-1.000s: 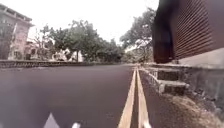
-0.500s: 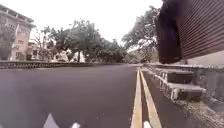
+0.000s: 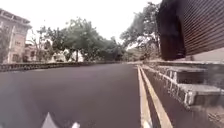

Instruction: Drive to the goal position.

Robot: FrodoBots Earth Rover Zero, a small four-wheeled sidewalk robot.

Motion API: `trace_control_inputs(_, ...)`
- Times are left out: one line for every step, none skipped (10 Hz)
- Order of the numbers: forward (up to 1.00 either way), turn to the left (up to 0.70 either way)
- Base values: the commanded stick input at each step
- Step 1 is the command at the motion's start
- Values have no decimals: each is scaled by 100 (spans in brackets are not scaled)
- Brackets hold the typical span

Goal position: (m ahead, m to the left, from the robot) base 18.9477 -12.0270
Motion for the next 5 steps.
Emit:
trace_control_inputs(70,-10)
trace_control_inputs(70,-22)
trace_control_inputs(70,-3)
trace_control_inputs(70,-14)
trace_control_inputs(70,-25)
